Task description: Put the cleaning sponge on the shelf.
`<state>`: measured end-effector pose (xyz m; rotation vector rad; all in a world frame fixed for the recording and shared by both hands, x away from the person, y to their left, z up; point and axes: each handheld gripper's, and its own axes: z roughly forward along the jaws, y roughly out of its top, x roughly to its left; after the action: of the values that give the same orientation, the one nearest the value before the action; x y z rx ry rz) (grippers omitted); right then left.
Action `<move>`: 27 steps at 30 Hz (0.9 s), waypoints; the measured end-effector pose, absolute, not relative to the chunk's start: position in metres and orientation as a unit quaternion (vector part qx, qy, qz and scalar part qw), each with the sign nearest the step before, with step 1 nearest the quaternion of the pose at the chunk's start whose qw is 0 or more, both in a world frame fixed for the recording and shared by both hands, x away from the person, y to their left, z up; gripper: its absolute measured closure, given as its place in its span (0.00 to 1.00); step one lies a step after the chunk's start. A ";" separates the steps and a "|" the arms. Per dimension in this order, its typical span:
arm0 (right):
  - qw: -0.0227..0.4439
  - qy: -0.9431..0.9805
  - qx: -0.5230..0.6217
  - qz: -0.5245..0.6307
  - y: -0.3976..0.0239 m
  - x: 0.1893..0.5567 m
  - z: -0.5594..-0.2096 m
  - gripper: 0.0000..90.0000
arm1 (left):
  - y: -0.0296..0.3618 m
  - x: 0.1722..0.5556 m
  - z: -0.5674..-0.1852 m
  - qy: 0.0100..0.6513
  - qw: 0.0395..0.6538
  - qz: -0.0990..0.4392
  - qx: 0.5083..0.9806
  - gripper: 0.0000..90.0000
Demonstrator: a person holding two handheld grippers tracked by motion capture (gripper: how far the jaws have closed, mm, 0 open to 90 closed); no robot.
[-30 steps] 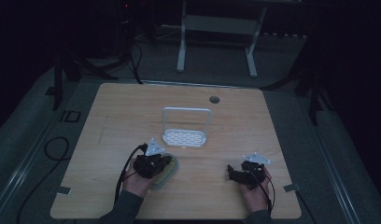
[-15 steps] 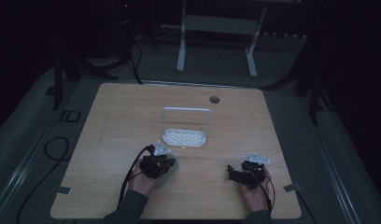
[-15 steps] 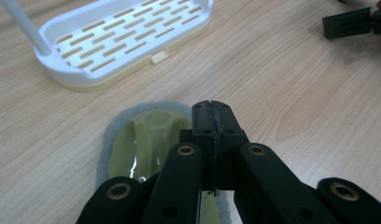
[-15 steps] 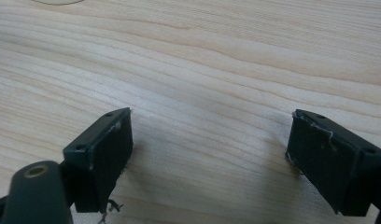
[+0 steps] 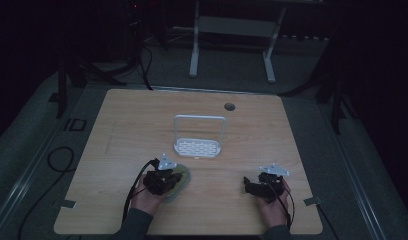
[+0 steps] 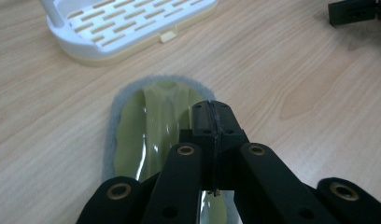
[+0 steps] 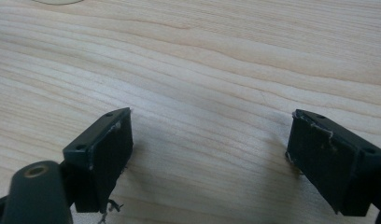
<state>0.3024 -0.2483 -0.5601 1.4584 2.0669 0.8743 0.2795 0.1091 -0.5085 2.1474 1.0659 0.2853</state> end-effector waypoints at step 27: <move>0.230 0.752 0.530 0.318 -0.248 0.302 -0.560 0.16 | 0.156 0.270 -0.470 0.372 0.336 0.127 0.856 0.81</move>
<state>0.3024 -0.2483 -0.5601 1.4585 2.0671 0.8739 0.2701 0.1561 -0.4700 2.2321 0.9699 0.3315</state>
